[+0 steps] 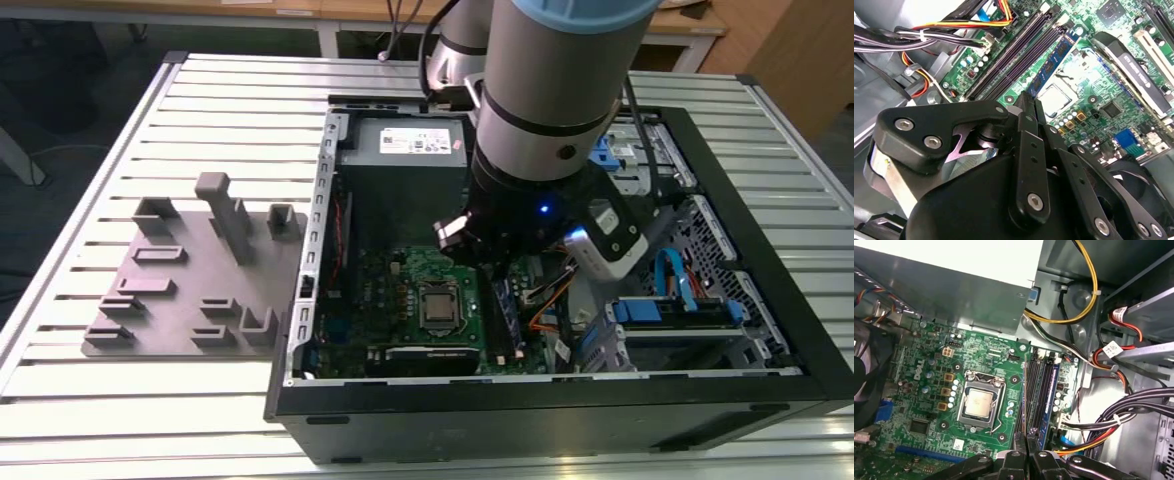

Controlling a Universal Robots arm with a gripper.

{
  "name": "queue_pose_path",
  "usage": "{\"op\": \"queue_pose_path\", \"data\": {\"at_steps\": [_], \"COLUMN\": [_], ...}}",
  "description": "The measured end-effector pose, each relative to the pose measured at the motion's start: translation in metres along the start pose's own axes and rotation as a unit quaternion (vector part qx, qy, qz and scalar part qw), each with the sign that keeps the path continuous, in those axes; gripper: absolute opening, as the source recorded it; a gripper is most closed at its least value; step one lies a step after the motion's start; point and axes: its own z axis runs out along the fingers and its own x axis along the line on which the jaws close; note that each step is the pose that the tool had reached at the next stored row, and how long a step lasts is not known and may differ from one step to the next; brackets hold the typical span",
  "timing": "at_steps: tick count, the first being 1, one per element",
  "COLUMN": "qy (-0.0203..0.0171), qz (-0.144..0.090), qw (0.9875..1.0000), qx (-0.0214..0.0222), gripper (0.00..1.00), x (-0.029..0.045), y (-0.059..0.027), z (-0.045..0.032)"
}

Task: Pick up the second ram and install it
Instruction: 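Insert the second ram into the second slot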

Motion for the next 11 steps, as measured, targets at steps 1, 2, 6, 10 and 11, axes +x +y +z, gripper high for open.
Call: {"op": "queue_pose_path", "data": {"at_steps": [1, 2, 6, 10, 11], "qy": [-0.0002, -0.0004, -0.0013, -0.0025, -0.0028], "qz": [0.002, 0.005, 0.018, 0.034, 0.038], "qw": [1.0000, 1.0000, 0.9998, 0.9994, 0.9993], "qx": [0.0002, 0.0004, 0.0012, 0.0023, 0.0026], "gripper": [0.13, 0.13, 0.13, 0.13, 0.13], "x": [0.0000, 0.0000, 0.0000, 0.0000, 0.0000], "y": [0.0000, 0.0000, 0.0000, 0.0000, 0.0000], "z": [0.0000, 0.0001, 0.0002, 0.0003, 0.0003]}}
